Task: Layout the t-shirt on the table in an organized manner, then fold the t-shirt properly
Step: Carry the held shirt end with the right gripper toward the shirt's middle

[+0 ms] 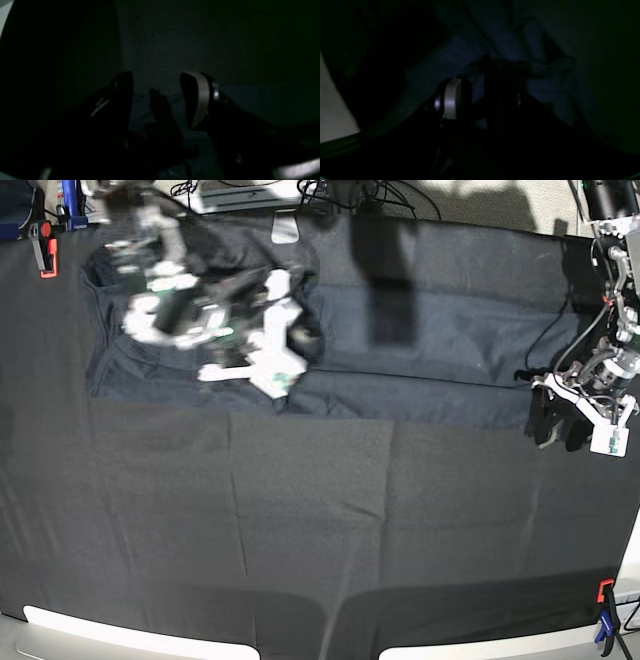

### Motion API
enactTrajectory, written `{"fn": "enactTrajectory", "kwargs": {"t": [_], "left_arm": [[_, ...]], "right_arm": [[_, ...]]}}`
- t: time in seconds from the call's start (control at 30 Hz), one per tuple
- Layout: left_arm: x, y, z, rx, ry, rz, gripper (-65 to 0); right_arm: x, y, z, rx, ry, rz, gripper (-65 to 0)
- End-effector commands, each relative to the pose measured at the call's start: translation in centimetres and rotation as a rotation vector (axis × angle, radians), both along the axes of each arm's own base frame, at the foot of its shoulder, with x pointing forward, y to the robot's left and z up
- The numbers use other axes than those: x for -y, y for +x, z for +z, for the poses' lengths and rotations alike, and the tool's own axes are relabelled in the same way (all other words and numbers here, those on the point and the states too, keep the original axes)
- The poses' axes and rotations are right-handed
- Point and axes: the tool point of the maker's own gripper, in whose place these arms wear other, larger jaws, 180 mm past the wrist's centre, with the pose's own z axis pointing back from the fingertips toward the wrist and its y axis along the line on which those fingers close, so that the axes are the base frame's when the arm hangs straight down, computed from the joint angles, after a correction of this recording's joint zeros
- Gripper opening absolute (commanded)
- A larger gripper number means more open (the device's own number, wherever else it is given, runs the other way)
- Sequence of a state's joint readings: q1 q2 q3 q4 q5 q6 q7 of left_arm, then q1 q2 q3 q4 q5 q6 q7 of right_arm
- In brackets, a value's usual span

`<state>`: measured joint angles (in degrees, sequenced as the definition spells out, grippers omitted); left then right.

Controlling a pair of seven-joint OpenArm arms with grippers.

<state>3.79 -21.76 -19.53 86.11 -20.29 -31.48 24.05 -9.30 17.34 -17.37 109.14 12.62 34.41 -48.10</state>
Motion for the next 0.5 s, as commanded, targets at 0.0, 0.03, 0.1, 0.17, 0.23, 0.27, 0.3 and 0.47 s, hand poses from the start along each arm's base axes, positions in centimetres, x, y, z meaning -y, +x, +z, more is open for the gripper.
{"fn": "enactTrajectory", "kwargs": {"t": [0.0,0.03,0.1,0.17,0.23,0.27,0.3,0.47], "left_arm": [[-0.5,0.8,1.8,0.057,0.004,0.005,-34.1],[-0.5,0.8,1.8,0.057,0.004,0.005,-34.1],[-0.5,0.8,1.8,0.057,0.004,0.005,-34.1],[-0.5,0.8,1.8,0.057,0.004,0.004,-34.1],[-0.5,0.8,1.8,0.056,0.004,0.004,-34.1],[-0.5,0.8,1.8,0.056,0.004,0.004,-34.1],[-0.5,0.8,1.8,0.056,0.004,0.005,-34.1],[-0.5,0.8,1.8,0.056,0.005,0.005,-34.1]], "right_arm": [[-0.8,0.9,0.7,0.034,0.035,-0.001,-41.3],[-1.4,1.1,0.3,0.032,0.033,0.002,-41.3],[-2.6,1.8,-0.4,0.024,0.026,0.007,-41.3],[-3.8,2.6,-1.0,0.004,0.038,0.006,-41.3],[-5.1,3.3,-1.5,-0.018,0.061,-0.002,-41.3],[-5.7,3.7,-1.6,-0.028,0.071,-0.006,-41.3],[-6.2,3.9,-1.7,-0.036,0.08,-0.007,-41.3],[-8.7,4.1,-0.4,-0.029,0.141,0.004,-41.3]]}}
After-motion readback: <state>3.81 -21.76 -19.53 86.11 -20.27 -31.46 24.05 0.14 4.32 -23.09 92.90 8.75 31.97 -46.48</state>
